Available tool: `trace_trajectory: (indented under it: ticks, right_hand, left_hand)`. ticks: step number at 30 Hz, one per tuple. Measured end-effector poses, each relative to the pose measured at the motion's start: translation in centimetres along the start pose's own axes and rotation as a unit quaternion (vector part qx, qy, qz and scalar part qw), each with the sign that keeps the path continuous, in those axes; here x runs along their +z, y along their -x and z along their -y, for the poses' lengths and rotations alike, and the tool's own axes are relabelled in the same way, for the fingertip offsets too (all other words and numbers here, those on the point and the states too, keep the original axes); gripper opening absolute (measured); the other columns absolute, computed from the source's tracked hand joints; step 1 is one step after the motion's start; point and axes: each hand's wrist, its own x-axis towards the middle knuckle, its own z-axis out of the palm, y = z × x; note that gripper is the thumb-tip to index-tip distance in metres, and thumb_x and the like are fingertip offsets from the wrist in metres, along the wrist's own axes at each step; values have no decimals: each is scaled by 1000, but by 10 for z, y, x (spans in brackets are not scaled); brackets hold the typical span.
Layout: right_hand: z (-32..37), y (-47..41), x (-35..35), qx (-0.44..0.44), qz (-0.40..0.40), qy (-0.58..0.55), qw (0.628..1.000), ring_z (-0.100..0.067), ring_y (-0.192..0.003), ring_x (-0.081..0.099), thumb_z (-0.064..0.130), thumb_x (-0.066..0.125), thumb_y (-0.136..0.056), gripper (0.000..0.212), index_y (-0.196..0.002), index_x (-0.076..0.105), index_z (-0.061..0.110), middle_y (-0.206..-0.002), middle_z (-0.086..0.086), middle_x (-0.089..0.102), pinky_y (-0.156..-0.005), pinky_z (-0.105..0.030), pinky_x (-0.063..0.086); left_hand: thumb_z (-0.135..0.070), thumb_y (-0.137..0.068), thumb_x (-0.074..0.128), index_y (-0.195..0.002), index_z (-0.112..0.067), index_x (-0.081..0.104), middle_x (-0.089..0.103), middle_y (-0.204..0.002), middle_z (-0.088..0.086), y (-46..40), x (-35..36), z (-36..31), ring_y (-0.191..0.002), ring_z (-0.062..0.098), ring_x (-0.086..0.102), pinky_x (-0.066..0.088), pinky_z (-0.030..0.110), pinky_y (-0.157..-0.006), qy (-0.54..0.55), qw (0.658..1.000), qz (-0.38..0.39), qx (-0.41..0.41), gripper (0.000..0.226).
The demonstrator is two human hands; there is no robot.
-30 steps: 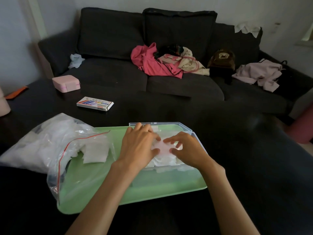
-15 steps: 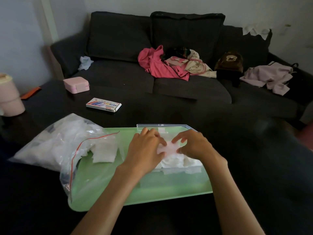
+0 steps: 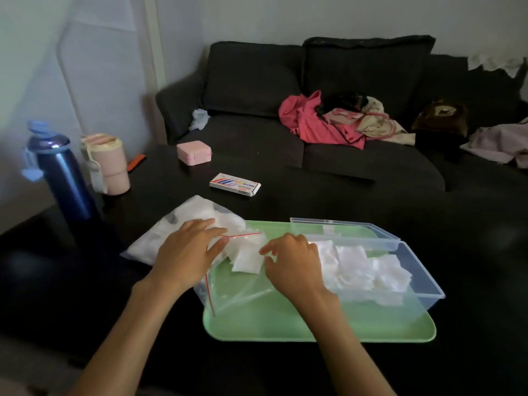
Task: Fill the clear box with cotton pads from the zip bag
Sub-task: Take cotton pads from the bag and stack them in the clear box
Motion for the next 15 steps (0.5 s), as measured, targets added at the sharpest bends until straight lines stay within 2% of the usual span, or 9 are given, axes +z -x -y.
trace_trajectory:
  ticks: [3, 6, 8, 11, 12, 13, 15]
  right_hand:
    - [12, -1, 10, 7, -26, 26, 999, -23, -114, 48, 16, 51, -89, 29, -112, 66, 24, -117, 0, 60, -93, -32, 32]
    - [15, -3, 17, 26, 6, 23, 999, -26, -113, 50, 18, 50, -89, 29, -115, 62, 12, -120, -5, 58, -91, -33, 38]
    - [13, -7, 22, 26, 35, 24, 999, -27, -115, 50, 21, 52, -89, 34, -120, 56, 10, -123, -7, 57, -92, -33, 39]
    - [6, -13, 22, 36, 47, -36, 998, -22, -122, 49, 25, 57, -88, 42, -129, 52, 17, -131, -1, 55, -95, -30, 39]
    - [4, -15, 22, 33, 52, -53, 997, -20, -122, 48, 27, 59, -87, 43, -129, 51, 20, -132, 2, 54, -96, -29, 39]
    - [1, -16, 23, 29, 57, -61, 996, -19, -122, 48, 28, 60, -86, 42, -128, 52, 23, -132, 3, 54, -95, -28, 39]
    - [-2, -16, 24, 24, 65, -66, 995, -18, -120, 49, 30, 62, -85, 38, -122, 56, 25, -130, 4, 55, -94, -27, 39]
  left_hand:
    - [-39, -99, 36, -114, -25, 66, 54, -134, -5, -7, 8, 7, -122, 15, 47, 45, 35, -94, 10, 998, -59, -21, 36]
    - [-35, -99, 37, -102, -15, 67, 62, -119, 4, -10, 10, 2, -107, 22, 54, 48, 37, -79, 31, 993, -98, -49, 36]
    - [-34, -98, 39, -104, -13, 66, 57, -125, 6, -10, 9, -1, -111, 26, 50, 45, 37, -75, 44, 990, -114, -67, 35]
    - [-34, -96, 44, -109, -15, 66, 38, -142, -2, -12, 7, -3, -127, 21, 33, 43, 33, -74, 27, 988, -140, -64, 32]
    - [-34, -96, 46, -111, -14, 66, 44, -137, 1, -14, 6, -3, -125, 22, 36, 45, 35, -78, 40, 989, -127, -71, 32]
    - [-33, -96, 47, -110, -12, 65, 54, -123, 6, -15, 3, -3, -116, 24, 45, 46, 36, -83, 67, 988, -101, -97, 31]
    - [-34, -97, 45, -106, -16, 65, 58, -86, 4, -15, -5, -7, -89, 22, 52, 44, 34, -77, 92, 982, -40, -161, 29]
